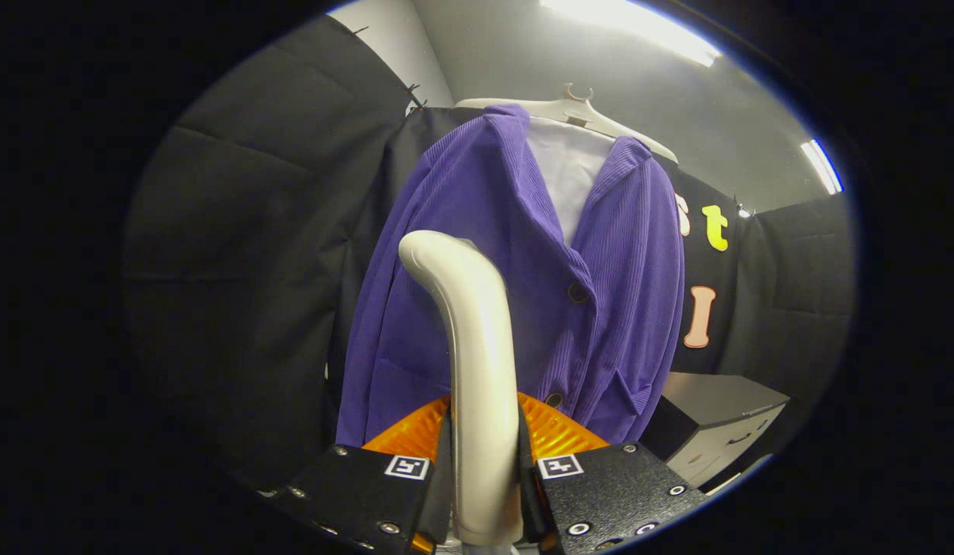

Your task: Iron the clothes twice with a garment steamer, once on the left side and once on the right side.

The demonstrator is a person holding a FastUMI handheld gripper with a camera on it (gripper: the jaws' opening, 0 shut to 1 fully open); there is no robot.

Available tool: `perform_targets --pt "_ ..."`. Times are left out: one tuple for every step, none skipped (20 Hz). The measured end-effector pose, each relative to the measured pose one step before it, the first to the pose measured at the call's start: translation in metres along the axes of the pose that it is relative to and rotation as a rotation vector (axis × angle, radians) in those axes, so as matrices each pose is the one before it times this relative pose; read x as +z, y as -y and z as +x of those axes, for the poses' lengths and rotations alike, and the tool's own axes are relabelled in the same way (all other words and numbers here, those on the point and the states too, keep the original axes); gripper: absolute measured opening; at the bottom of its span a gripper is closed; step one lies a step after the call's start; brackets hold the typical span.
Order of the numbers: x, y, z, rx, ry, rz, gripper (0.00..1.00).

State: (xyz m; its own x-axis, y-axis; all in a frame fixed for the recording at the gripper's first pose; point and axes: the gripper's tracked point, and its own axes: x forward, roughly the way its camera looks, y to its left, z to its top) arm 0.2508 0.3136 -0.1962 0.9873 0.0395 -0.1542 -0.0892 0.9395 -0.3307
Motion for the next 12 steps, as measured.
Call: perform_targets --pt "-0.00656 -0.00106 -0.00228 0.00856 -0.0138 -0.00256 0.36" --pt "-0.00415 -0.00154 0.00206 0.00619 -0.01321 -0.00644 0.36" --pt "-0.00379 -0.00013 0.00051 -0.00009 -0.00373 -0.01211 0.36" --pt "-0.00664 0.00011 0.00014 0.00565 -0.01086 -0.00432 0.36" --pt "-0.00923 -0.00182 -0.00317 0.00845 -0.01466 -0.00269 0.36" --pt "-0.0099 -0.00249 -0.00315 0.0063 -0.01558 -0.00842 0.36" --pt "-0.00795 -0.00164 -0.00244 0.00299 -0.01349 -0.00946 0.36" --pt "-0.00781 -0.00178 -0.00024 -0.00143 -0.01487 -0.00411 0.36" --pt "-0.0082 -0.00272 -0.00442 -0.00333 -0.01814 0.0058 0.36" --pt "-0.00794 -0.00493 -0.00231 0.00176 -0.01091 0.00682 0.37" --pt "-0.00565 -0.00403 -0.00196 0.00571 -0.01278 0.00033 0.36" --pt "-0.00655 -0.0045 -0.002 0.01062 -0.01873 0.0008 0.36"
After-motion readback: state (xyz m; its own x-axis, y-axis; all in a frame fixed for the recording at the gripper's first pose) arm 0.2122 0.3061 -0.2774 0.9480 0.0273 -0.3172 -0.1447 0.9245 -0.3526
